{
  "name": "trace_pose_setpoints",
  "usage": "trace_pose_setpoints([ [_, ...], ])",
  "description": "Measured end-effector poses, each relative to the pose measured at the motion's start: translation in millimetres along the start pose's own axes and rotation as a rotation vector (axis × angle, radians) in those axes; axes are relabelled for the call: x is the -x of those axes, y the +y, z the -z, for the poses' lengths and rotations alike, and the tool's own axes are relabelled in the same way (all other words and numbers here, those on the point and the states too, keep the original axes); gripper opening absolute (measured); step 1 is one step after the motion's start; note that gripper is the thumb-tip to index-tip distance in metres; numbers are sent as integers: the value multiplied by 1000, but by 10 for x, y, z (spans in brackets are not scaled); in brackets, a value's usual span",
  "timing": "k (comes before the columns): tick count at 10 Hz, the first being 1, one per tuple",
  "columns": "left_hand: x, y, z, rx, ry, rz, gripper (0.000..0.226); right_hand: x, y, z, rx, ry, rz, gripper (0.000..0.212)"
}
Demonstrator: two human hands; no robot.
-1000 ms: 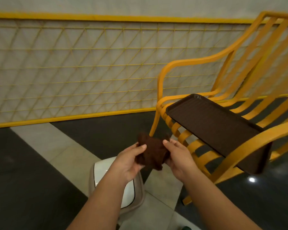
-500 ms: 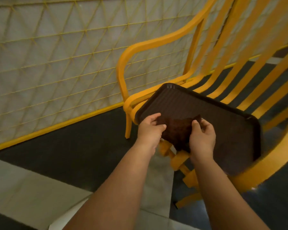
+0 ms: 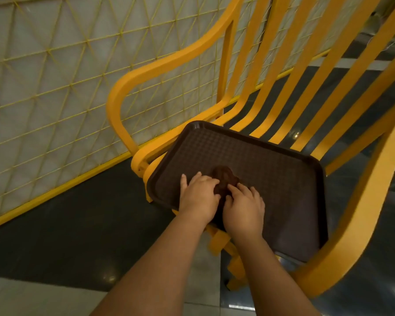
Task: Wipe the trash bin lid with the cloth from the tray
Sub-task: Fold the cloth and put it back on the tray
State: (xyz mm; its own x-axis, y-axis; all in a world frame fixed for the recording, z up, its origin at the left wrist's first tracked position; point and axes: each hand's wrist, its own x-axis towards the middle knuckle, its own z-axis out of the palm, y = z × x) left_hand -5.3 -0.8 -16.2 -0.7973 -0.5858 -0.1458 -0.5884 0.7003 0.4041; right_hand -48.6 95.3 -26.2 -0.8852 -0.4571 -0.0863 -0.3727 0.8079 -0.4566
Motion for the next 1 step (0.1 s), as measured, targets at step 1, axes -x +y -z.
trace_pose_setpoints([
  [1, 41, 0, -5, -98, -41, -10, 43, -8, 10, -22, 58, -37, -10, 42],
])
